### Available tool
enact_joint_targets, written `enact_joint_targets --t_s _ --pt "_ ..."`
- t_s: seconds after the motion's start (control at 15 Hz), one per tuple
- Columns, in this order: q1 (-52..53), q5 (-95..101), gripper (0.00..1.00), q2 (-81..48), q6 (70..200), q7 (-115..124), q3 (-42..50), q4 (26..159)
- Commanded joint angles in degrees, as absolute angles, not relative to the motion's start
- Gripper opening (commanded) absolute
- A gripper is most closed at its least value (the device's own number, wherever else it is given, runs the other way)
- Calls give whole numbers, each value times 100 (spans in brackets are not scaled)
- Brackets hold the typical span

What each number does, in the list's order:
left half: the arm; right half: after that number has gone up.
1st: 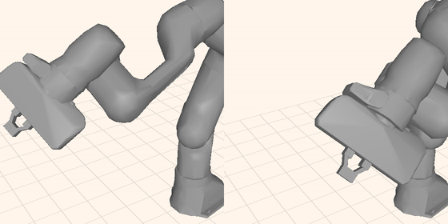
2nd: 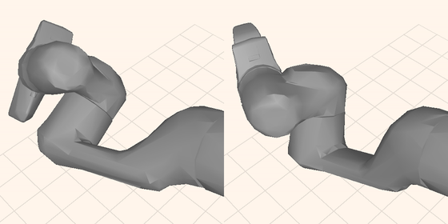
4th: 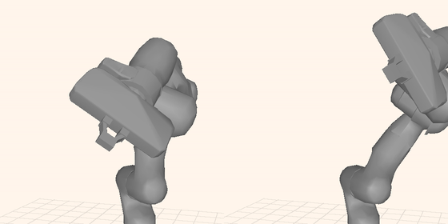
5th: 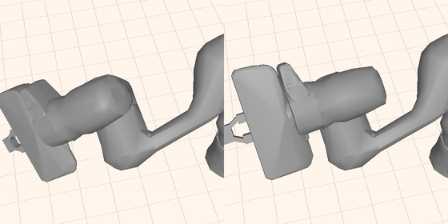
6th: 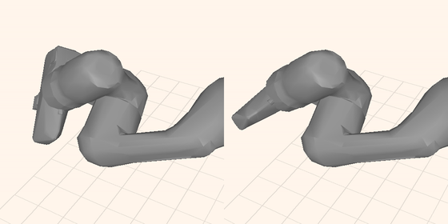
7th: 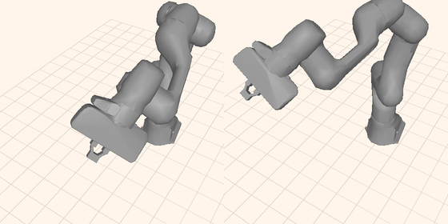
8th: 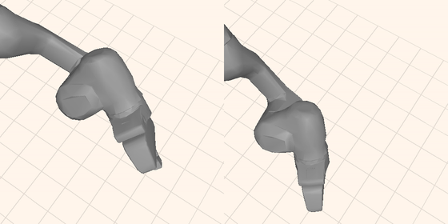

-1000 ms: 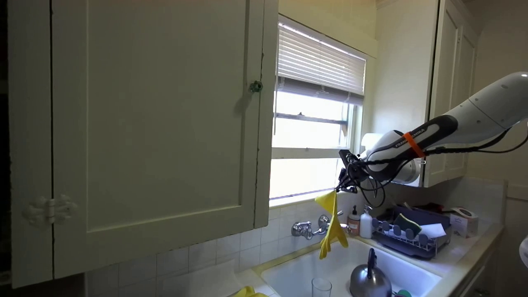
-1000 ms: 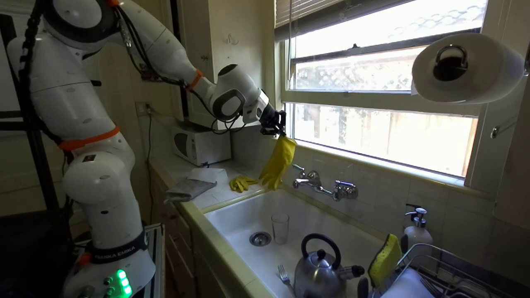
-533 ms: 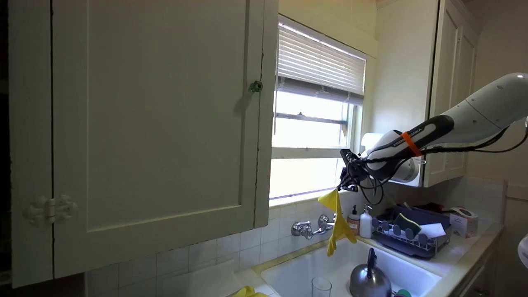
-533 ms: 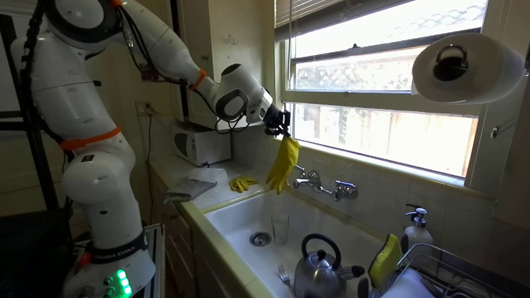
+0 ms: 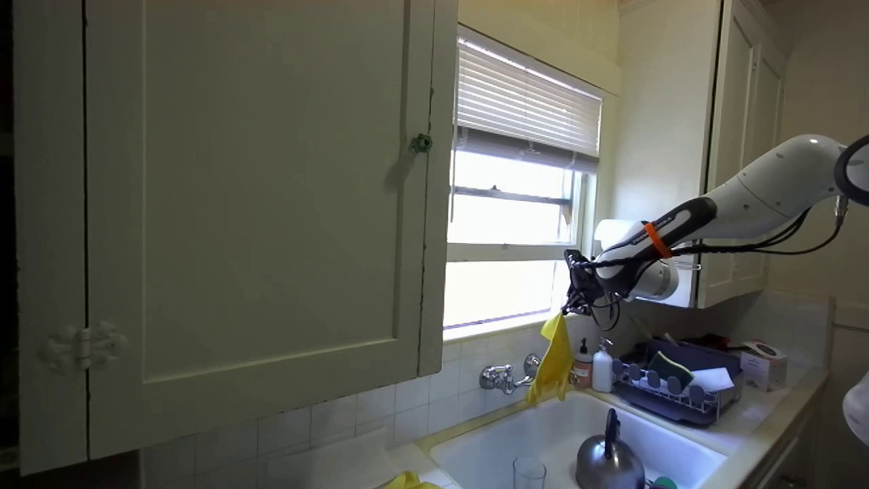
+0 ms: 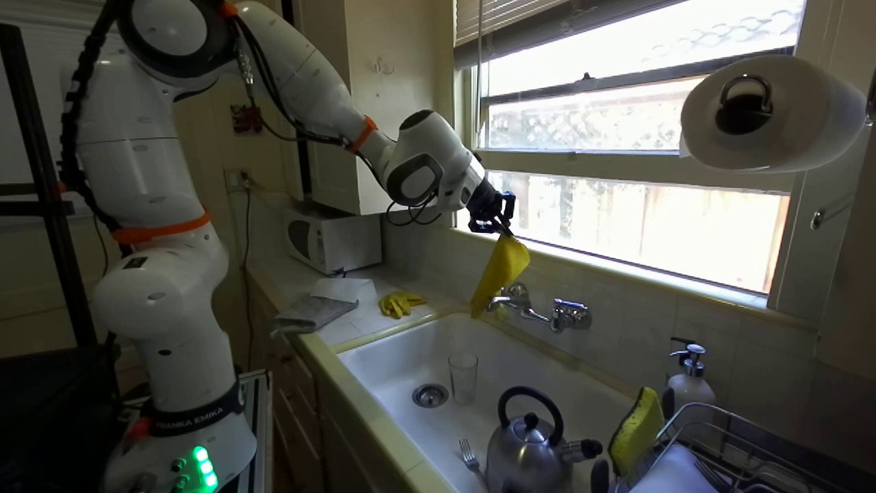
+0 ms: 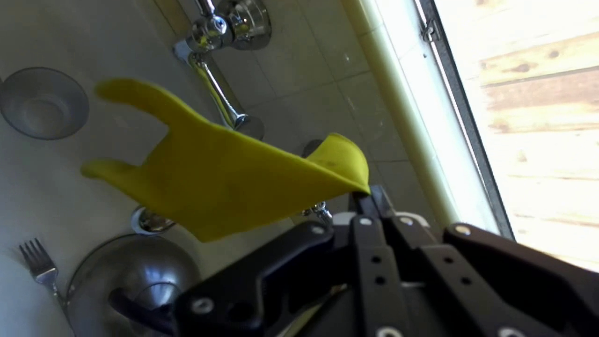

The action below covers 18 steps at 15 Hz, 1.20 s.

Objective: Hang one yellow glove on the faucet.

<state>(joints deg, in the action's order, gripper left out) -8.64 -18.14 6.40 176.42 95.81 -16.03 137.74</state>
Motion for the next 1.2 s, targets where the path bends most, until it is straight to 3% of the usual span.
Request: enact_joint_targets --t_s 0.0,0.53,0.87,1.13 --pt "-1135 -1355 0 427 17546 9961 -1730 13659" --pt "-1616 -620 0 355 17686 10665 -1693 13611" --pt "-2603 1408 0 323 17487 12290 -1888 13602" --pt "-2754 2919 0 368 16956 13253 -2162 13583"
